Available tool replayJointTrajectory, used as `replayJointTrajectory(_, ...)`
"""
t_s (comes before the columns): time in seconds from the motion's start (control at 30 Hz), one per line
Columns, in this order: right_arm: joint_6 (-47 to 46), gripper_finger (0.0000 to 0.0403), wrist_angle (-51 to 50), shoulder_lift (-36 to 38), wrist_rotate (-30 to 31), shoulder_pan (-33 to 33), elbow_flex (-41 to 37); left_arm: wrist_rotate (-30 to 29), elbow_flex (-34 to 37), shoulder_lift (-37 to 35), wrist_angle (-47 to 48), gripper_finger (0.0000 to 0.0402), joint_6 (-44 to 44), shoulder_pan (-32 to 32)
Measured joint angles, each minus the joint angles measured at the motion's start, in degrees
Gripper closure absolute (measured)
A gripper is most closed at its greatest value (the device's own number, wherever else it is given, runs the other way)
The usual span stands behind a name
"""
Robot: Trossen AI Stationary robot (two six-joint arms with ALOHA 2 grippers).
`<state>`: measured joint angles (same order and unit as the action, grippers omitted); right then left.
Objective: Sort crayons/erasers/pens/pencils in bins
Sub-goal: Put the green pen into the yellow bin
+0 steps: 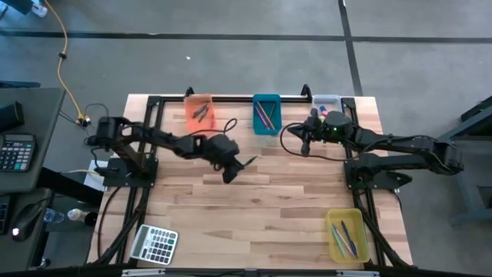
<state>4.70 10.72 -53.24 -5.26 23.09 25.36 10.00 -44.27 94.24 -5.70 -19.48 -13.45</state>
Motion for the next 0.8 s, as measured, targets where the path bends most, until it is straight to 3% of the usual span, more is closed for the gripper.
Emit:
replayJointTrajectory(0.23,-6.32,0.0403,6.6,-6.0,-6.84,-2.21,0.07,-0.8,9.97,-0.62,-29.61,0.0387,-7.16,1.67)
replayJointTrajectory(0.57,-18.79,0.0393,30.0,-18.74,-9.97,-9.64,0.04,-1.75,10.38,-0.59,-43.08,0.0387,-3.62,-0.43)
replayJointTrajectory(0.8,-24.27,0.0312,35.36,-19.67,-9.92,-10.85,0.04,1.92,10.38,-0.59,-48.86,0.0387,-1.11,-2.95)
